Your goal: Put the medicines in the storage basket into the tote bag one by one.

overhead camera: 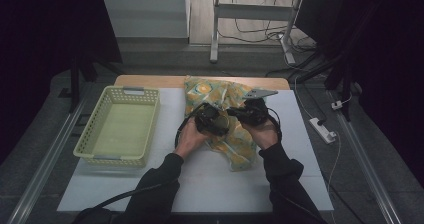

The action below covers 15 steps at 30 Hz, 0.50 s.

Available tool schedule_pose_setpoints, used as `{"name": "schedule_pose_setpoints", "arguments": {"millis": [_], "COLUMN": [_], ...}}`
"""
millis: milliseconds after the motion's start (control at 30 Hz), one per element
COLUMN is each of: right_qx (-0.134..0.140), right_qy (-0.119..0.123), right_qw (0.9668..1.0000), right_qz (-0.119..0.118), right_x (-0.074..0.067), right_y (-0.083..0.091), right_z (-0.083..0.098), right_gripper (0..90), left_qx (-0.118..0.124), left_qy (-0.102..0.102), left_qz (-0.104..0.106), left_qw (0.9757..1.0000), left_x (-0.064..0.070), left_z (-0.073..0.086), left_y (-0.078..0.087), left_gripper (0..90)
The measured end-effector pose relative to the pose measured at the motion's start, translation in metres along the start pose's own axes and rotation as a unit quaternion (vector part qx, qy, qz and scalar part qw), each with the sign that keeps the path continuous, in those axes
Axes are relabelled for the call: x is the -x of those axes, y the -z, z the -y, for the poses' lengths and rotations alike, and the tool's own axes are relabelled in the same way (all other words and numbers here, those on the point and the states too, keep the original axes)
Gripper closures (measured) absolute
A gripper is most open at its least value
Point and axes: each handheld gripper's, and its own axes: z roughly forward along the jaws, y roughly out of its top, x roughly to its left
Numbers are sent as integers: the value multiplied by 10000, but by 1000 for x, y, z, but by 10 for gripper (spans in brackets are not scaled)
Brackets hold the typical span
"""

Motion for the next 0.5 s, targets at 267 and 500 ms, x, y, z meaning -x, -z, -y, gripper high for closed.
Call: {"name": "schedule_pose_setpoints", "arguments": {"millis": [267,500], "right_qx": [-17,-6], "right_qy": [-20,-19], "right_qw": [10000,10000], "right_qz": [-3,-22], "right_x": [1,1], "right_y": [1,1], "right_z": [0,0], "right_gripper": [894,894], "left_qx": [63,98], "left_qy": [18,25], "left_qz": [-79,110], "left_qw": [9999,9999], "left_x": [4,9], "left_z": [-1,-1], "left_y": [2,21], "left_gripper": [136,103]}}
